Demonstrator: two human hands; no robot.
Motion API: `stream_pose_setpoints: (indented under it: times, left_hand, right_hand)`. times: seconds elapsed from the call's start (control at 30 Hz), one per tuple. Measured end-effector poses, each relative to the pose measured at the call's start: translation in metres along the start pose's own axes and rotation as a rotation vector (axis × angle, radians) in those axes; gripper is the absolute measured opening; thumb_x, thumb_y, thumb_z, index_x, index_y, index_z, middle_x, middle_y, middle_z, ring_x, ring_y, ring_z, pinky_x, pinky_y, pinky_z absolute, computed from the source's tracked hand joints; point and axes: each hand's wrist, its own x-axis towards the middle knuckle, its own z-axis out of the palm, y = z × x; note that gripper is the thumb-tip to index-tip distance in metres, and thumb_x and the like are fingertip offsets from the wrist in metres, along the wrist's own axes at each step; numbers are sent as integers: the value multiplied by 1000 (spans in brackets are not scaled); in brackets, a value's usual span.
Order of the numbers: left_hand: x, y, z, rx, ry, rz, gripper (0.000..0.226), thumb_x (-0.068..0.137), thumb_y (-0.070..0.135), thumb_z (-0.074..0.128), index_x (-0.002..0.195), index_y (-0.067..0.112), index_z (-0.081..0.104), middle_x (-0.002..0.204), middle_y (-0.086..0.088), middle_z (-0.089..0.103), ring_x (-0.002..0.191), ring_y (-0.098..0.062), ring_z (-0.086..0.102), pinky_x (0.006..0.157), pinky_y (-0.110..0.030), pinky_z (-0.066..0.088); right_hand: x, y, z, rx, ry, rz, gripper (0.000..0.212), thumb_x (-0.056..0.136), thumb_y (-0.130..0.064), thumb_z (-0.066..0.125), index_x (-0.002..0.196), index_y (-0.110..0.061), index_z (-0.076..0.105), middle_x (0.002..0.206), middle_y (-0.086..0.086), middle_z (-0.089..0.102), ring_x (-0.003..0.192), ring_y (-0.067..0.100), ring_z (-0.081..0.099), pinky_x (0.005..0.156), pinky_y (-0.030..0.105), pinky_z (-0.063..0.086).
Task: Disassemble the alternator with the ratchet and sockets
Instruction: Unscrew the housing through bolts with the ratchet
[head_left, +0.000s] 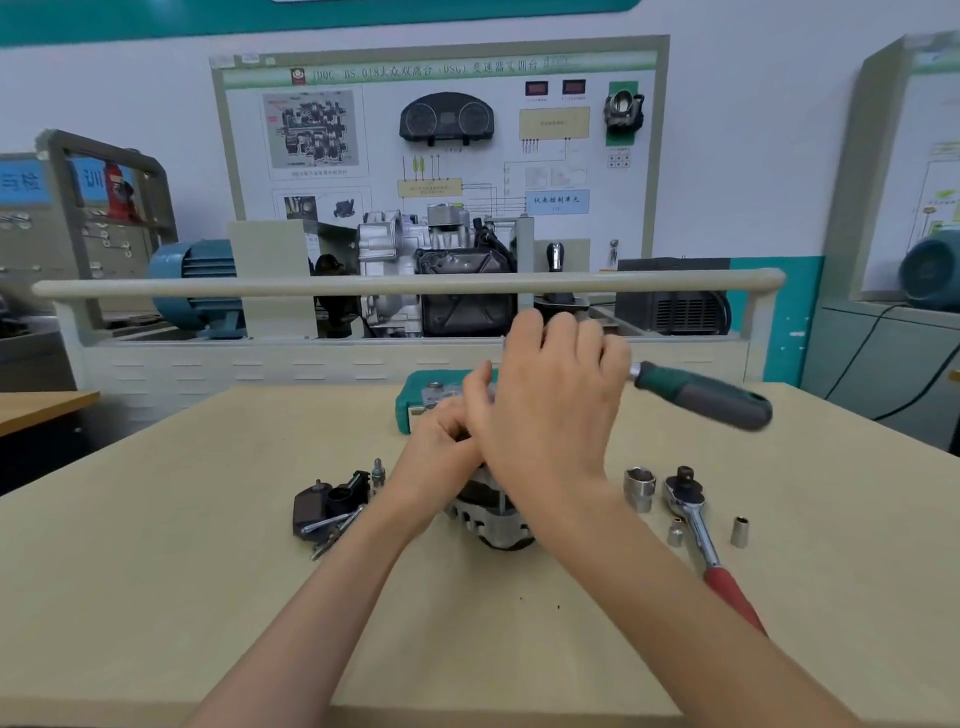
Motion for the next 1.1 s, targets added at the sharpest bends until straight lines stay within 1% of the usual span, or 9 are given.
stream_pose_setpoints:
  times: [0.07,0.3,0.43,0.5,0.6,0.7,0.83,1.0,1.1]
  left_hand:
    - [-1,2,1,-25,-3,-5,58,84,-9,50,48,33,65,47,16,59,48,9,52,45,-11,33]
    - [3,2,-12,-133,-126,-24,25,85,41,61,94,24,76,105,1,73,108,-14,63,95,-28,46]
    - [3,0,-9,-99,-29,-29,17,87,12,62,81,19,76,77,4,74,79,-7,69,69,-19,51]
    - [4,-2,-4,-57,12,-29,26,87,-5,52,103,9,68,63,9,70,60,1,64,55,-14,47]
    - [3,0,-4,-102,13,-21,42,90,-1,52,102,37,63,72,15,72,67,5,66,57,-12,49]
    - [2,3,-8,-178,-66,-43,13,82,26,66,81,34,76,88,5,75,90,-9,69,75,-19,53]
    - [4,1,-9,-210,-108,-20,28,75,45,65,96,29,76,101,0,74,102,-15,67,92,-30,50]
    - [8,-4,-9,-180,-102,32,21,74,40,69,93,34,76,95,8,75,93,-3,68,73,-11,49]
    - [8,-5,-10,-176,-93,31,19,75,23,67,86,35,76,84,10,75,81,2,67,66,-9,48]
  right_hand:
    - [2,-4,-1,25,44,-21,22,74,-34,53,79,-12,52,71,4,49,71,22,40,72,35,24]
    - [47,5,14,908,-465,-117,38,93,-24,51,61,-3,51,54,3,45,58,17,41,65,30,30]
    - [18,4,15,513,-103,-86,12,82,-21,54,77,-10,52,71,2,49,73,22,44,76,32,29]
    - [2,-1,11,131,8,-29,21,73,-29,52,82,-9,51,76,6,47,74,24,43,78,35,27]
    - [4,-9,6,49,52,-46,25,73,-35,44,78,-11,50,73,4,46,73,23,42,77,36,26]
    - [32,-5,14,454,-161,-90,29,86,-29,46,61,-15,48,59,-5,45,66,16,40,76,33,27]
    - [39,7,18,1222,-449,159,31,93,-9,44,62,-10,47,59,0,44,63,14,41,65,29,34]
    - [-4,15,18,362,-59,174,11,81,-26,49,87,-17,47,78,-3,48,75,19,42,74,33,30]
    - [-7,9,6,239,84,34,20,74,-28,43,87,-15,52,77,0,48,71,19,41,69,32,24]
